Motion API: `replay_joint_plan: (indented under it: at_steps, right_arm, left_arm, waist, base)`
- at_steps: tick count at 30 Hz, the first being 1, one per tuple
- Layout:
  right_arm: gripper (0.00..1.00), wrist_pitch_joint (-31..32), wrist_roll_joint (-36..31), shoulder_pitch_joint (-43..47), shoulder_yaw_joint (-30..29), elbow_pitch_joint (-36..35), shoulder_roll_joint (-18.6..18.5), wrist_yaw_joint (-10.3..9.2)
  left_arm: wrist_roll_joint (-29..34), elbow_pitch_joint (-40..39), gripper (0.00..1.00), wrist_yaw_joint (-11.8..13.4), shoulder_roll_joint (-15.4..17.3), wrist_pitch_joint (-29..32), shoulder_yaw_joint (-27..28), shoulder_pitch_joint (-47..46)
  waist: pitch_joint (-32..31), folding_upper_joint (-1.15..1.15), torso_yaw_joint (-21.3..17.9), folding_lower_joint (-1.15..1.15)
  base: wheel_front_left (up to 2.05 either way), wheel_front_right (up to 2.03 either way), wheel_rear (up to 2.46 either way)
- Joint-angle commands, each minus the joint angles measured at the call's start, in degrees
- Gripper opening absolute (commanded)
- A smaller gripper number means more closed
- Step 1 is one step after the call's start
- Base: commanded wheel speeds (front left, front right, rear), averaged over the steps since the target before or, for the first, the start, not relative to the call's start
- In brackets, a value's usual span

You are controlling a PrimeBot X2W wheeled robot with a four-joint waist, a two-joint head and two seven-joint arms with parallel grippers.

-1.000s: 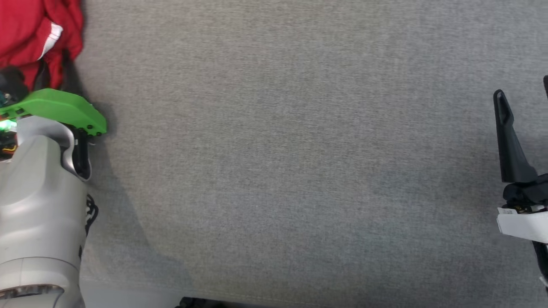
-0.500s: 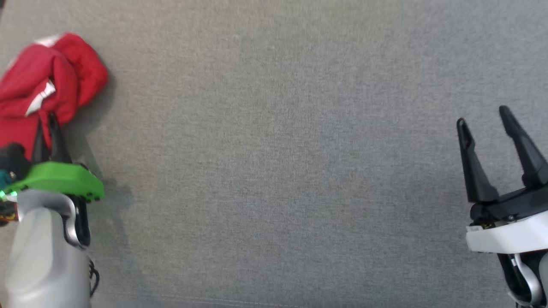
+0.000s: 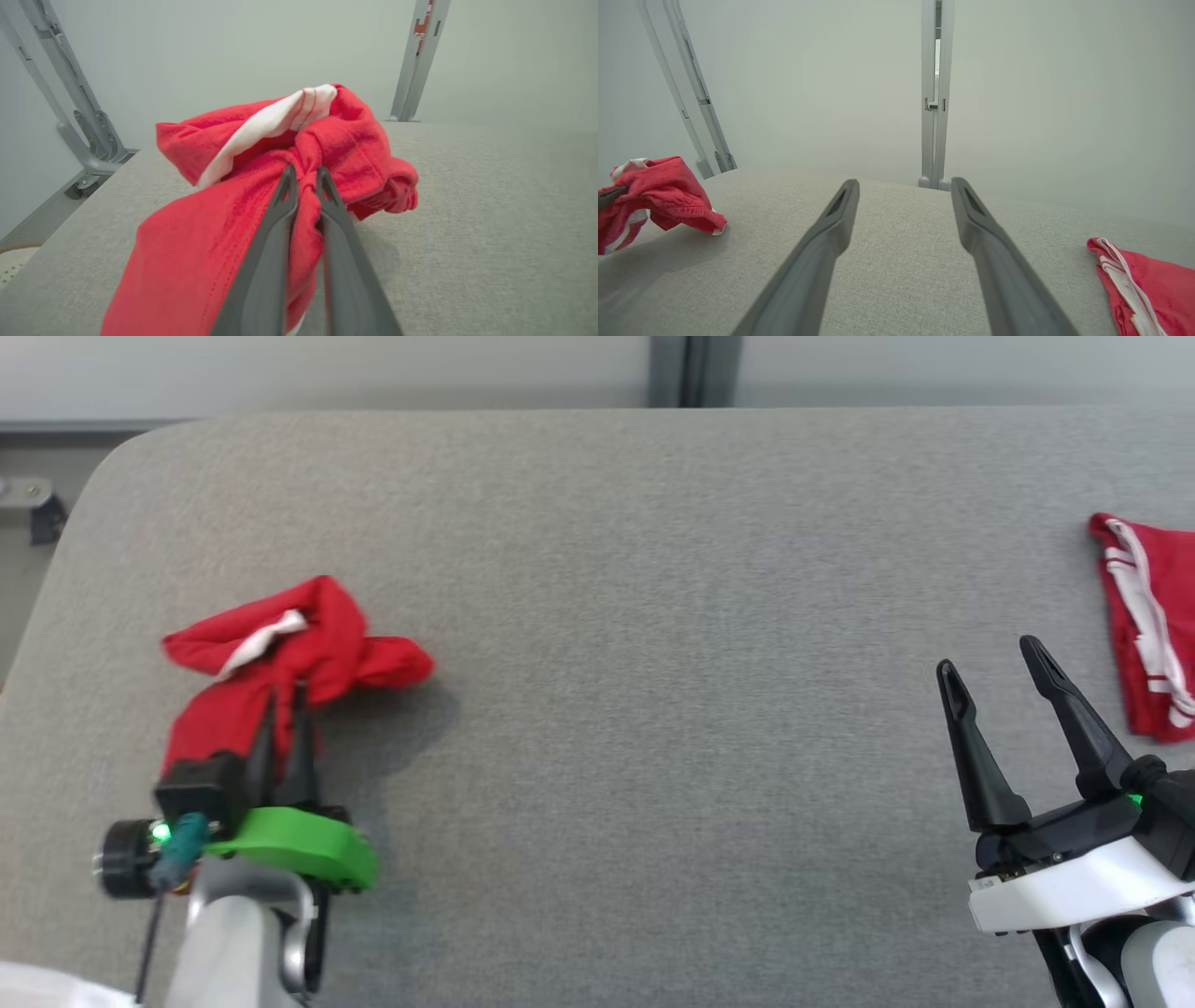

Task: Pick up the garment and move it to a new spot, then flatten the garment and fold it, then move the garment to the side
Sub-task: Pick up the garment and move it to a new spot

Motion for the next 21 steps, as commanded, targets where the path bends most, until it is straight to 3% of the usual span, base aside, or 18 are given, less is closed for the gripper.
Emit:
replay_joint_plan:
  at_steps: [1, 12, 19, 20, 21]
  right_arm:
    - [1.0, -0.1, 0.2, 0.5, 0.0, 0.0, 0.4, -0.09]
    - [1.0, -2.4, 1.4, -2.0, 0.2, 1.7, 1.5, -0.09]
    - [1.0, -4.4, 2.7, -3.9, 1.4, 4.4, 2.1, -0.09]
    - [1.0, -4.7, 2.7, -4.1, 1.3, 4.8, 2.1, -0.09]
    - [1.0, -4.9, 2.8, -4.2, 1.4, 5.2, 2.2, -0.09]
  left_arm:
    - [0.3, -0.9, 0.0, -0.7, -0.6, 0.6, -1.7, 0.5]
    - [-0.4, 3.4, 0.0, -3.5, -2.5, 2.9, -20.8, -7.7]
    - [-4.4, 9.1, 0.0, -3.7, -2.5, 2.0, -29.5, -11.4]
    - [-4.8, 9.7, 0.4, -3.7, -2.5, 1.7, -30.3, -11.6]
    - [-4.9, 10.3, 0.98, -3.7, -2.5, 1.4, -30.9, -11.9]
  waist:
    - [-2.3, 0.0, -5.6, 0.0]
    - [3.1, 0.0, -17.8, 0.0]
    - [6.5, 0.0, -21.7, 0.0]
    - [6.6, 0.0, -21.7, 0.0]
    - [6.5, 0.0, -21.6, 0.0]
  base:
    - [0.0, 0.0, 0.0]
    - [0.0, 0.0, 0.0]
    - [0.0, 0.0, 0.0]
    - [0.0, 0.0, 0.0]
    - [0.0, 0.0, 0.0]
